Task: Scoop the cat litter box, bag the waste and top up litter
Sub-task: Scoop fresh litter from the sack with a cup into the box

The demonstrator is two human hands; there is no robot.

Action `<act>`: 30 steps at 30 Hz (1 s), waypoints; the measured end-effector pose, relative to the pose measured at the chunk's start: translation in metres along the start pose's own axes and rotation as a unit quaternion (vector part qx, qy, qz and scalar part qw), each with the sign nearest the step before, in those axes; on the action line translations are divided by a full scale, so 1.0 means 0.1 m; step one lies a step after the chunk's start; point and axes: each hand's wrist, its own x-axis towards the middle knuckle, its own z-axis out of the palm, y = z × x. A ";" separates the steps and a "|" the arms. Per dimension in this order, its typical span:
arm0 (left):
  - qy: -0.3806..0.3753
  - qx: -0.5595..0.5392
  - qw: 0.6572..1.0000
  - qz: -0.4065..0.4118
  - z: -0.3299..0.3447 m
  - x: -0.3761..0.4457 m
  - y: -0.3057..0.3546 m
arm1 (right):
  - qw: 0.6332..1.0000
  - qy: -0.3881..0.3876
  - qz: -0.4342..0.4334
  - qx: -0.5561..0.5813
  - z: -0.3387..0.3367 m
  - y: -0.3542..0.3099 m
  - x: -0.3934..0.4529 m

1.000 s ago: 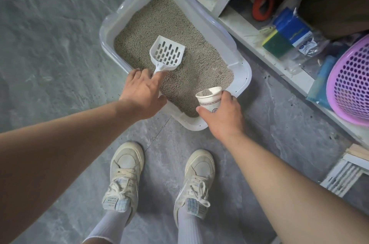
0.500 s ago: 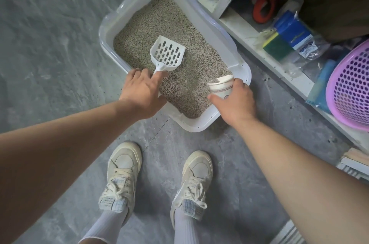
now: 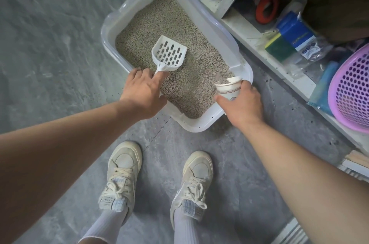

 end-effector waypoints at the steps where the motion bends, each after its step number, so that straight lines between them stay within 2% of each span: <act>1: 0.000 0.000 1.000 0.000 0.00 0.00 0.00 | 1.000 -0.001 -0.008 -0.003 0.01 0.00 -0.01; 8: 0.016 -0.010 1.000 0.002 0.02 -0.03 -0.01 | 0.993 -0.037 -0.101 -0.040 0.13 -0.11 -0.18; 18: 0.067 -0.007 0.997 -0.024 0.10 -0.09 -0.05 | 0.988 -0.075 -0.124 -0.052 0.39 -0.24 -0.42; 21: 0.062 -0.008 0.998 -0.020 0.09 -0.09 -0.06 | 0.994 -0.044 -0.085 -0.054 0.41 -0.18 -0.42; 24: 0.056 -0.006 0.998 -0.017 0.09 -0.09 -0.08 | 0.999 0.026 0.013 -0.018 0.30 -0.08 -0.31; 26: 0.056 -0.005 0.998 -0.015 0.09 -0.09 -0.08 | 0.998 0.036 0.047 -0.002 0.23 0.01 -0.25; 30: 0.052 -0.001 0.999 -0.013 0.09 -0.09 -0.08 | 0.994 -0.014 -0.051 -0.096 0.27 0.09 -0.35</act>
